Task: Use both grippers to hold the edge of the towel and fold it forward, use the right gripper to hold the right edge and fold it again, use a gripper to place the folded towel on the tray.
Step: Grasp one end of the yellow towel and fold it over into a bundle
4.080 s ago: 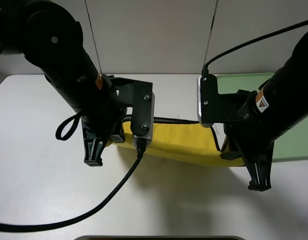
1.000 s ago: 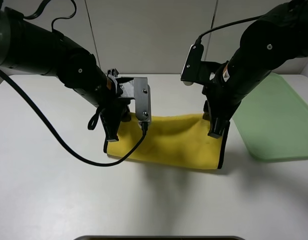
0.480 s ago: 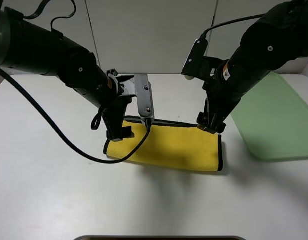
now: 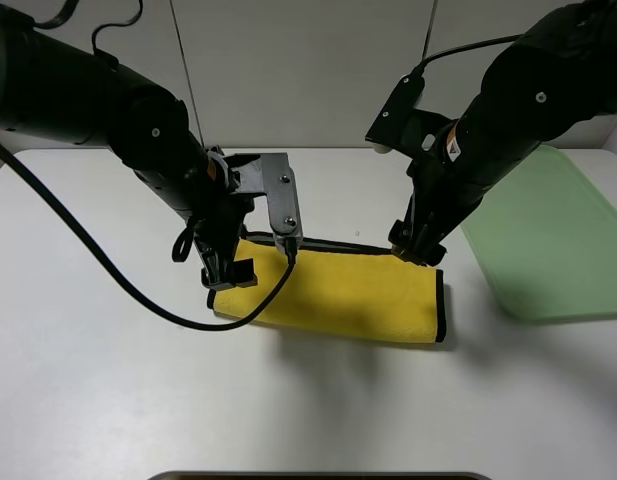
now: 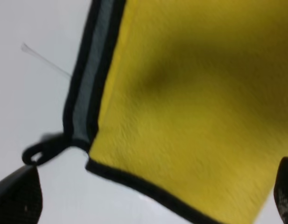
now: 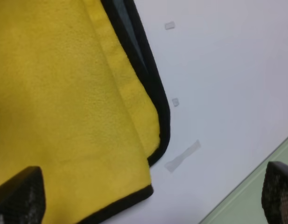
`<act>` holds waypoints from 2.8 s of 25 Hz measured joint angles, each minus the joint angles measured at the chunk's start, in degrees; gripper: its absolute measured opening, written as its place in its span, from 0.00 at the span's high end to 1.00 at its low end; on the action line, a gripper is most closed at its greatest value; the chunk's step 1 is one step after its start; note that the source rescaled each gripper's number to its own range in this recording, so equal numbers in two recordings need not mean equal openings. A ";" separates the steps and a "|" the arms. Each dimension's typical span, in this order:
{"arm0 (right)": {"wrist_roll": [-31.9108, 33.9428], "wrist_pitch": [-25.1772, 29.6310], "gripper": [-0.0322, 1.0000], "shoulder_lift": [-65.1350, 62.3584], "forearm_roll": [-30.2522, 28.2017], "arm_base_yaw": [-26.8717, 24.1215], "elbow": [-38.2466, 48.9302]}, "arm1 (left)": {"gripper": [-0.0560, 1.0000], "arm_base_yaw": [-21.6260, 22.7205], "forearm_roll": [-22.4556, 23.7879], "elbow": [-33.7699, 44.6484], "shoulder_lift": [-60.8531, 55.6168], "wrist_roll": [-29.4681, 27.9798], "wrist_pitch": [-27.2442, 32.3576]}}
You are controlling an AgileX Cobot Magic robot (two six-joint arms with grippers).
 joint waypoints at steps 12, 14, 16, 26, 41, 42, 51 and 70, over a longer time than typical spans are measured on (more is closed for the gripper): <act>11.44 7.67 0.00 -6.21 0.31 0.00 0.00 | 0.00 0.00 0.00 0.00 -15.92 -18.59 11.19; 11.61 8.36 0.00 -7.68 0.78 0.00 0.00 | 0.00 0.00 0.00 0.00 -18.86 -20.54 14.09; 11.73 8.85 0.00 -9.01 1.40 0.00 0.00 | 0.00 0.00 0.00 0.05 -21.93 -22.39 16.59; 11.83 12.95 0.00 -10.85 2.60 0.00 0.00 | 0.00 0.00 0.00 0.05 -40.11 -32.02 23.59; 11.94 14.48 0.00 -10.85 4.32 0.00 0.00 | 0.00 0.00 0.00 1.24 -63.52 -39.30 35.57; 11.94 14.48 0.00 -10.85 4.36 0.00 0.00 | 0.00 0.00 0.00 2.19 -65.56 -39.97 35.74; 11.94 14.29 0.00 -10.85 5.83 0.00 0.00 | 0.00 0.00 1.01 18.69 -86.13 -50.33 37.02; 11.94 12.42 0.00 -10.85 7.13 0.00 0.00 | 0.00 0.00 3.31 31.39 -102.76 -55.40 39.06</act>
